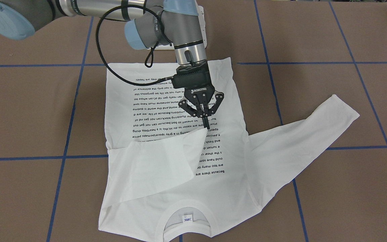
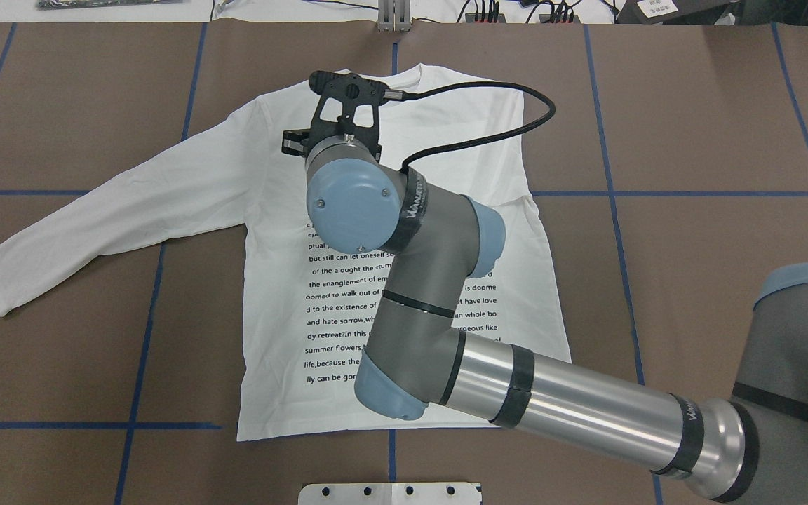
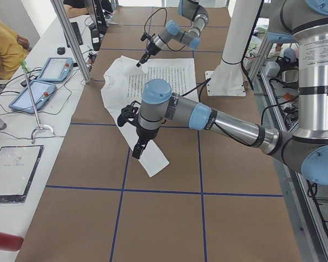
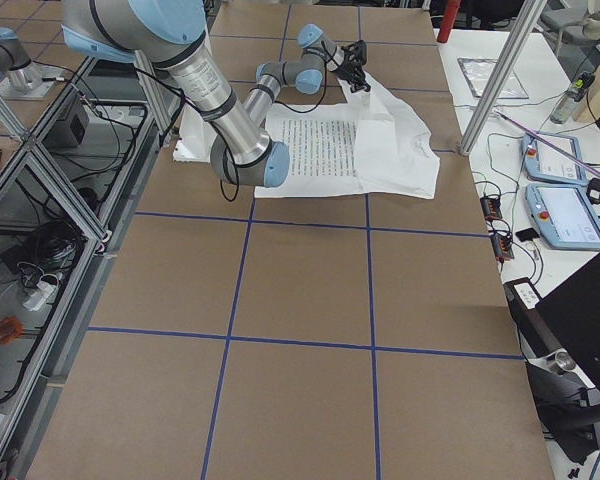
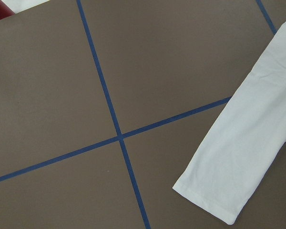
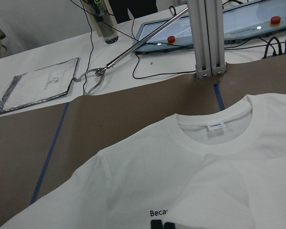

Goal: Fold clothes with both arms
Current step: 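Carry the sleeve across the shirt body toward the collar with the right gripper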

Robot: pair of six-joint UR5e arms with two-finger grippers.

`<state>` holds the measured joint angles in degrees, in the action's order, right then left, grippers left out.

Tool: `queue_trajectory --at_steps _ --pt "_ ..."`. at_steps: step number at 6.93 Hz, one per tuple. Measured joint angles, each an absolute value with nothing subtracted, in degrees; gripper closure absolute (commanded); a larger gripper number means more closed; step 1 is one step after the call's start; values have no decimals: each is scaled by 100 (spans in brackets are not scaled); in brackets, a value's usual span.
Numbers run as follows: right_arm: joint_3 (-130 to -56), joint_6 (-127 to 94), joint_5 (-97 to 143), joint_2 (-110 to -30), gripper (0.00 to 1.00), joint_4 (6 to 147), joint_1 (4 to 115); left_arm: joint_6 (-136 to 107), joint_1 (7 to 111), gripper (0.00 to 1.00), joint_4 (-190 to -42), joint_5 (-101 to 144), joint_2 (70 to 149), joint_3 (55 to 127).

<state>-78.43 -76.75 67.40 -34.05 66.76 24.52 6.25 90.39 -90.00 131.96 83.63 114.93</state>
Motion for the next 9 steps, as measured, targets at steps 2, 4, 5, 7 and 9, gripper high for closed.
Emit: queue_trajectory --at_steps 2,4,5,7,9 --pt "-7218 -7697 6492 -3192 0 6187 2095 624 9044 0 -8996 13193 8359 11459" --pt "-7112 -7815 6516 -3136 0 6119 1906 620 9044 0 -8993 13194 8359 11431" --pt "-7099 -7867 6683 -3063 0 6193 1888 622 9044 0 -8992 13203 8360 11410" --pt "-7121 -8120 7146 -2875 0 7071 2059 624 9039 0 -9003 13212 8413 11391" --pt "-7085 -8480 7834 -3030 0 7798 2558 628 9033 0 -9013 13201 8486 11377"
